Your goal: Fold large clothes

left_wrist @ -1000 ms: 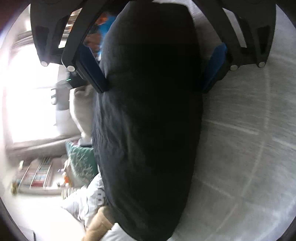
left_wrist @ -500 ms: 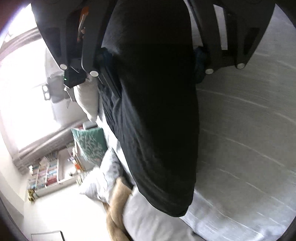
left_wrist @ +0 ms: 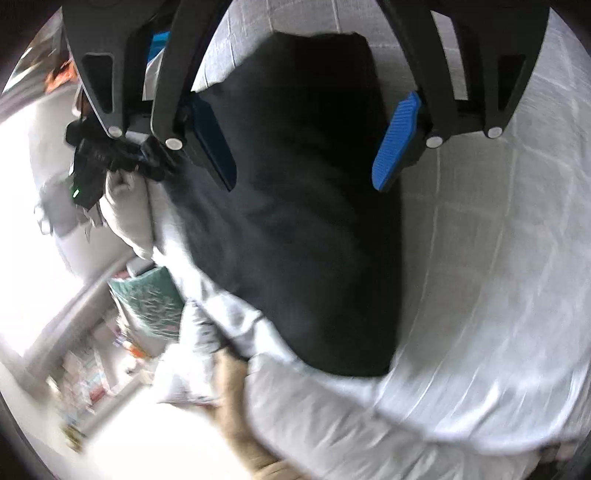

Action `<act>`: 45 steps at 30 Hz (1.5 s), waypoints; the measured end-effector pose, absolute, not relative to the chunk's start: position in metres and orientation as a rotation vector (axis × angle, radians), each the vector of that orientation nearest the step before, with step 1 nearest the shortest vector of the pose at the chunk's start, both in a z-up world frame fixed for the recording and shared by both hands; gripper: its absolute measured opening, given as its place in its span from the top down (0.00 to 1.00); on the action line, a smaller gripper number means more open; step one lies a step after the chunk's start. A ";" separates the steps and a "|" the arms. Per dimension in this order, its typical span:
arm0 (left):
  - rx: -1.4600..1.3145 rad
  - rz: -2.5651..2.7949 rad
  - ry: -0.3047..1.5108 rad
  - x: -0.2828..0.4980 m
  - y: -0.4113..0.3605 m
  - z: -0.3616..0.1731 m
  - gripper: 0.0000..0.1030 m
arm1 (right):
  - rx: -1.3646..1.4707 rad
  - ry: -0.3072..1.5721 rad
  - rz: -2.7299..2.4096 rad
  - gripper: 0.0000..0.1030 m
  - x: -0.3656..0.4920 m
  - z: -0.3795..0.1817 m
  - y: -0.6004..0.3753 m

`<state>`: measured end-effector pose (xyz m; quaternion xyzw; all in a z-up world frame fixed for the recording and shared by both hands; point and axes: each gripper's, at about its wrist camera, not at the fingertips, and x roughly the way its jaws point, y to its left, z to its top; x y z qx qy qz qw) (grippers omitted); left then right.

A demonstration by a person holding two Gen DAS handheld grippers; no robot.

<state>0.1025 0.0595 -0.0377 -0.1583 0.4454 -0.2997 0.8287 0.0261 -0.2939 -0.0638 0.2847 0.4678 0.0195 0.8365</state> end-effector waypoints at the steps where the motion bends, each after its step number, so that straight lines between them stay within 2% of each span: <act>1: -0.304 -0.657 0.912 0.095 0.054 -0.029 0.26 | 0.538 0.932 0.027 0.17 0.018 -0.047 -0.287; 4: -0.220 -0.728 0.897 0.081 0.031 -0.020 0.26 | 0.376 0.829 0.037 0.17 0.004 -0.018 -0.261; 7: -0.113 -0.740 0.958 0.073 0.006 -0.040 0.26 | 0.282 0.857 0.070 0.17 0.009 -0.022 -0.234; 11: 0.047 -0.673 0.973 0.062 -0.014 -0.063 0.26 | 0.152 1.092 -0.002 0.17 0.022 -0.083 -0.212; 13: 0.076 -0.645 0.955 0.058 -0.016 -0.060 0.26 | 0.158 1.111 -0.006 0.15 0.016 -0.100 -0.217; 16: 0.077 -0.573 0.921 0.046 -0.008 -0.049 0.25 | 0.182 1.079 -0.012 0.14 0.008 -0.088 -0.227; 21: 0.055 -0.358 0.934 0.029 0.001 -0.031 0.14 | 0.167 0.980 -0.070 0.14 -0.015 -0.044 -0.229; 25: 0.073 -0.257 0.913 0.013 0.010 -0.025 0.11 | 0.160 0.954 -0.129 0.14 -0.036 -0.030 -0.224; 27: 0.090 -0.220 0.895 0.007 0.014 -0.022 0.02 | 0.126 0.958 -0.157 0.13 -0.041 -0.028 -0.215; 28: 0.100 -0.205 0.889 0.005 0.014 -0.021 0.01 | 0.108 0.960 -0.160 0.12 -0.044 -0.027 -0.209; 34: 0.128 -0.193 0.928 -0.006 0.011 -0.026 0.01 | 0.067 0.971 -0.277 0.07 -0.060 -0.029 -0.194; 45: 0.130 -0.165 0.979 -0.019 0.013 -0.039 0.01 | 0.063 1.009 -0.293 0.07 -0.070 -0.034 -0.187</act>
